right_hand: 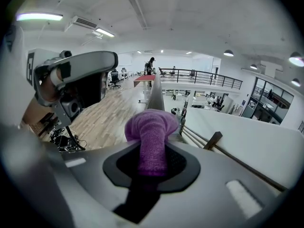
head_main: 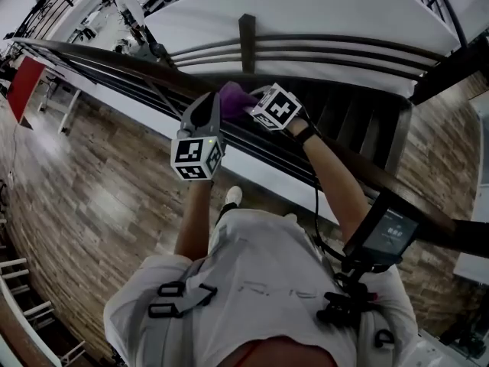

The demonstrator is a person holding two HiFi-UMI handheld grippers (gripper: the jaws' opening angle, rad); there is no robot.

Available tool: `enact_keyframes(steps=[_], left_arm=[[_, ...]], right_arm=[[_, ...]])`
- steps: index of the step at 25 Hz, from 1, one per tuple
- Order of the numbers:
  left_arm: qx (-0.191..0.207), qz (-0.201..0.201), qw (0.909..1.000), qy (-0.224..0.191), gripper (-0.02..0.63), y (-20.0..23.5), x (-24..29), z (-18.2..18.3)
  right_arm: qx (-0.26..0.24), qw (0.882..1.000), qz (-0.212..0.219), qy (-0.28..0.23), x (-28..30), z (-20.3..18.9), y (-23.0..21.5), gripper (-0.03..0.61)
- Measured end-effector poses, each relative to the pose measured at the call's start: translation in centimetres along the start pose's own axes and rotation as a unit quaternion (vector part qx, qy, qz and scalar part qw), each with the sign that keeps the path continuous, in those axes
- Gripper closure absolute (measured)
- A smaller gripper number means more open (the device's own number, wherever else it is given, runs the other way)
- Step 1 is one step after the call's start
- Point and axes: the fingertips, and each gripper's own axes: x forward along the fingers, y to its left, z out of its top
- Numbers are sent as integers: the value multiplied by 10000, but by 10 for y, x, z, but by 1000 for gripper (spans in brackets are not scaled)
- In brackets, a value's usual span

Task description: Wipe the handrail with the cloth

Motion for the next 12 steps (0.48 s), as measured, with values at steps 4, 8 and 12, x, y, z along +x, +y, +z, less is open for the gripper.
enact_keyframes(steps=[4, 8, 12], left_arm=[[33, -198, 9998, 38, 615, -21, 4, 1], [57, -368, 9993, 68, 615, -34, 13, 1], [73, -506, 9986, 116, 615, -38, 20, -2]], right_arm=[[114, 9999, -67, 15, -18, -16, 3, 499], [243, 9996, -150, 39, -29, -29, 0, 499], [300, 9993, -201, 93, -34, -37, -2, 499]])
